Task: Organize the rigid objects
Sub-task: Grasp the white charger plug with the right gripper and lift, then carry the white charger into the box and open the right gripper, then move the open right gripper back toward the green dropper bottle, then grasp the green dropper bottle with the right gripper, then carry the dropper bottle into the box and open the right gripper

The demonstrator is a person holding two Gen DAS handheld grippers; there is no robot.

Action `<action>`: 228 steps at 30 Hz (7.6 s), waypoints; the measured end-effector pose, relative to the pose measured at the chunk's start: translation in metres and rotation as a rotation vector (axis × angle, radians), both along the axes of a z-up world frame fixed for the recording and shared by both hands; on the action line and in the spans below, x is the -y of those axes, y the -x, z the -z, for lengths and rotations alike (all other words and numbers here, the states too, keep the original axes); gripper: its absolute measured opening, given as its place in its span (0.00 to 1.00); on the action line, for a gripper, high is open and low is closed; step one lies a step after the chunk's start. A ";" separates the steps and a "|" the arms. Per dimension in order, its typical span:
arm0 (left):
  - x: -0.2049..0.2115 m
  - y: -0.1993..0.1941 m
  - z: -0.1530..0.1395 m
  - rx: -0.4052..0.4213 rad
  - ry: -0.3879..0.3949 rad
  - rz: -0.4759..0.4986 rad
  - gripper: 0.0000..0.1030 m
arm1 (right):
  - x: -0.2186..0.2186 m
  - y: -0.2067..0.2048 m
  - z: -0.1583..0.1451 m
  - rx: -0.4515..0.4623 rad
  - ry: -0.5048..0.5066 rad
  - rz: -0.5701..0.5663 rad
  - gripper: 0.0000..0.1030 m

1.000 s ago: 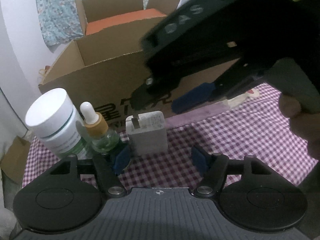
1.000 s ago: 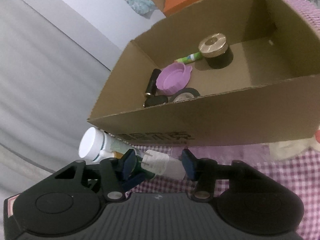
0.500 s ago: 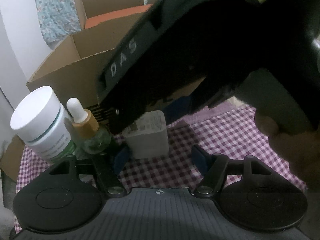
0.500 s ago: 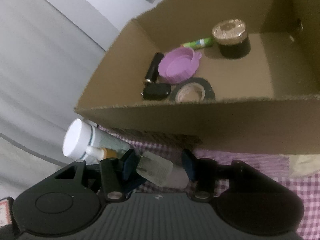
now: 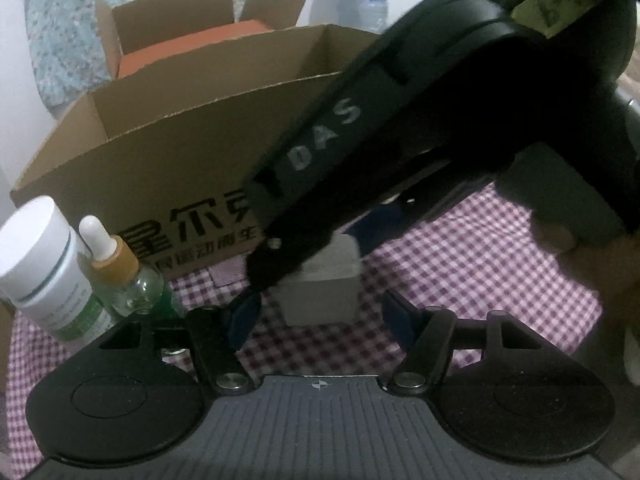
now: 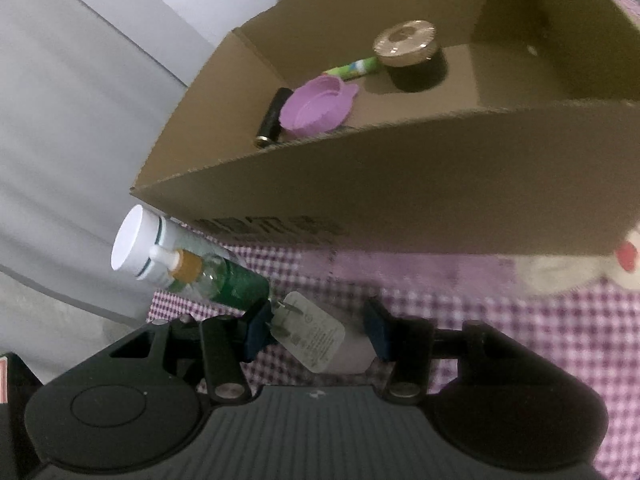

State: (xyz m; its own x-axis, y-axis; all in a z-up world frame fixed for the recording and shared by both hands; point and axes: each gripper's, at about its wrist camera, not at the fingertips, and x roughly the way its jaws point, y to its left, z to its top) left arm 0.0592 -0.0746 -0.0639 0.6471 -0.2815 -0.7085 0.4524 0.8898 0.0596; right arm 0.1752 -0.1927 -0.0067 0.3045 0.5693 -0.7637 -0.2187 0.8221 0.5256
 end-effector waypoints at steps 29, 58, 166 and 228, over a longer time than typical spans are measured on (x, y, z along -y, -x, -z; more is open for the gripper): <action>0.025 -0.019 0.000 0.000 -0.018 0.036 0.42 | 0.001 0.021 -0.006 0.085 0.102 -0.126 0.49; 0.036 -0.050 -0.119 0.241 0.000 -0.087 0.41 | 0.004 -0.001 -0.145 0.462 0.173 -0.202 0.39; -0.027 -0.006 -0.019 0.125 -0.115 -0.216 0.37 | -0.065 0.028 -0.059 0.342 0.072 -0.263 0.18; 0.035 -0.172 -0.041 -0.268 0.173 -0.123 0.31 | 0.038 -0.093 -0.070 0.289 0.061 -0.087 0.20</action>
